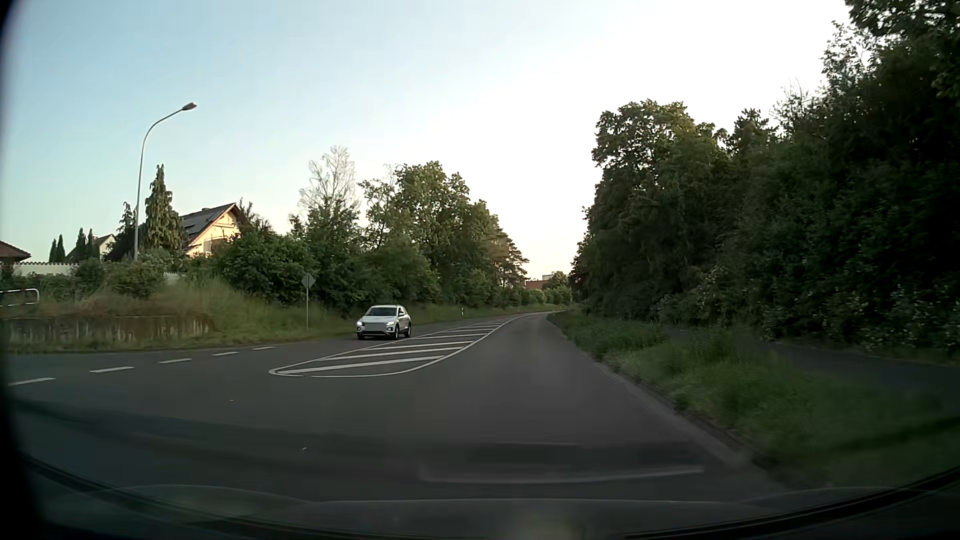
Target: Follow the waypoints while adhering to traffic rules and regulations
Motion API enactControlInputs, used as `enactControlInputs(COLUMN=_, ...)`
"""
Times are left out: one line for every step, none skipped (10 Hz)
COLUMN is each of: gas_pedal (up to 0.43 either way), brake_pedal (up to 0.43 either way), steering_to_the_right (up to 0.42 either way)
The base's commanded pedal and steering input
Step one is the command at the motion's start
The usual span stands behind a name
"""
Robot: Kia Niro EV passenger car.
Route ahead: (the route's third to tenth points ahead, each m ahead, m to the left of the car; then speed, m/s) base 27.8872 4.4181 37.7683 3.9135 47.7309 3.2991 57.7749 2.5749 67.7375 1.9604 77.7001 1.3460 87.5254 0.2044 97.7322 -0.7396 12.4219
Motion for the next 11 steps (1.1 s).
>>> enactControlInputs(gas_pedal=0.028, brake_pedal=0.024, steering_to_the_right=0.005)
enactControlInputs(gas_pedal=0.028, brake_pedal=0.03, steering_to_the_right=0.005)
enactControlInputs(gas_pedal=0.028, brake_pedal=0.03, steering_to_the_right=0.005)
enactControlInputs(gas_pedal=0.028, brake_pedal=0.03, steering_to_the_right=0.005)
enactControlInputs(gas_pedal=0.028, brake_pedal=0.03, steering_to_the_right=0.005)
enactControlInputs(gas_pedal=0.028, brake_pedal=0.03, steering_to_the_right=0.005)
enactControlInputs(gas_pedal=0.028, brake_pedal=0.03, steering_to_the_right=0.005)
enactControlInputs(gas_pedal=0.028, brake_pedal=0.03, steering_to_the_right=0.005)
enactControlInputs(gas_pedal=0.028, brake_pedal=0.03, steering_to_the_right=0.005)
enactControlInputs(gas_pedal=0.028, brake_pedal=0.03, steering_to_the_right=0.005)
enactControlInputs(gas_pedal=0.028, brake_pedal=0.03, steering_to_the_right=0.005)
